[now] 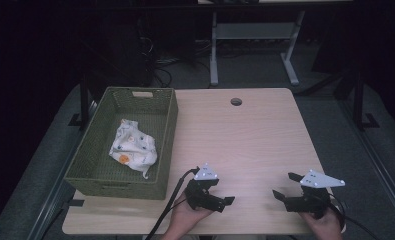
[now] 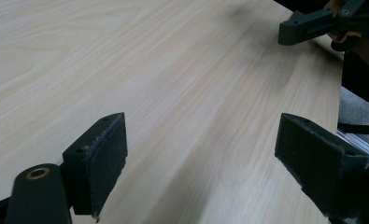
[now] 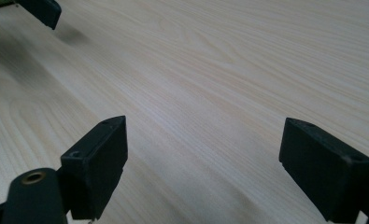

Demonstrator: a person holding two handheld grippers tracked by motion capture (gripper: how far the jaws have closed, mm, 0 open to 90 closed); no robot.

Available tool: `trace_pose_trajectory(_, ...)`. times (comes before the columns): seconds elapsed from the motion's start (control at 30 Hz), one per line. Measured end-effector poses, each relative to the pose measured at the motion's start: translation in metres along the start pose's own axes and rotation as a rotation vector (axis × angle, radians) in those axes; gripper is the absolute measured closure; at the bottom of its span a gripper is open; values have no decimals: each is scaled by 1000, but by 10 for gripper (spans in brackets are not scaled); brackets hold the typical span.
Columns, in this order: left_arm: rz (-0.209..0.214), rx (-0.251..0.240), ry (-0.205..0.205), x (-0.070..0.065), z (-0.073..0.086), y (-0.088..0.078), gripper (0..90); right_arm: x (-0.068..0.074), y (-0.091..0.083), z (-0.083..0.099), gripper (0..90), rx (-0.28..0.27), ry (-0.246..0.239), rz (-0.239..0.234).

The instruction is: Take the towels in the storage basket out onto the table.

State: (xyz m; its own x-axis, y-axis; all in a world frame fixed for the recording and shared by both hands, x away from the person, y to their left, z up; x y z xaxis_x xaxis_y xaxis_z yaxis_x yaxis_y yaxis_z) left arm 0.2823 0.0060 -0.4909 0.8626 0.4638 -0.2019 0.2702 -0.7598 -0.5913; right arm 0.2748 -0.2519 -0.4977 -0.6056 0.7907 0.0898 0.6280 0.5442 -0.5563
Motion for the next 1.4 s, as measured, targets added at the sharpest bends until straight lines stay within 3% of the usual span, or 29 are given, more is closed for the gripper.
trace_pose_trajectory(0.13,-8,8,-4,3,-8,3,167,-1,2,0,149,9,-15,-8)
trace_pose_trajectory(0.27,22,7,-53,8,-15,6,217,0,1,-1,150,7,-8,-14)
trace_pose_trajectory(0.4,48,2,-96,13,-26,10,202,1,0,-2,150,2,-8,-13)
trace_pose_trajectory(0.6,119,-46,-194,24,-51,7,203,0,-1,-2,150,0,-10,-12)
trace_pose_trajectory(0.7,191,-92,-257,30,-62,0,229,-1,-2,-2,151,-4,-10,-11)
trace_pose_trajectory(0.87,224,-121,-324,42,-78,-14,215,-2,-4,-2,151,-9,-14,-12)
trace_pose_trajectory(1.03,221,-179,-346,54,-91,-36,207,-2,-5,-3,151,-13,-9,-12)
trace_pose_trajectory(1.1,217,-196,-336,55,-96,-44,206,-2,-4,-3,151,-14,-8,-12)
trace_pose_trajectory(1.4,185,-222,-314,60,-110,-72,206,-2,-3,-3,151,-9,-10,-10)
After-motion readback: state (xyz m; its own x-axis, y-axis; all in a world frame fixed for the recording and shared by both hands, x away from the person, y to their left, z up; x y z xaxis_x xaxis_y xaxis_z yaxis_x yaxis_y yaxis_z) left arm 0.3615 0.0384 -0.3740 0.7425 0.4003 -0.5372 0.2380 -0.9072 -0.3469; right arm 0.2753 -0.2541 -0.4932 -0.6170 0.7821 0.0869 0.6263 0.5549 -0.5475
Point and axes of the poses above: each handheld gripper's, and its own axes: y roughly forward along the jaws, z roughly out of its underside, x roughly to its left, the point moved 6 cm from there along y, roughly forward along the jaws, and after that the axes turned 5 degrees about y, right-handed, at the moved point
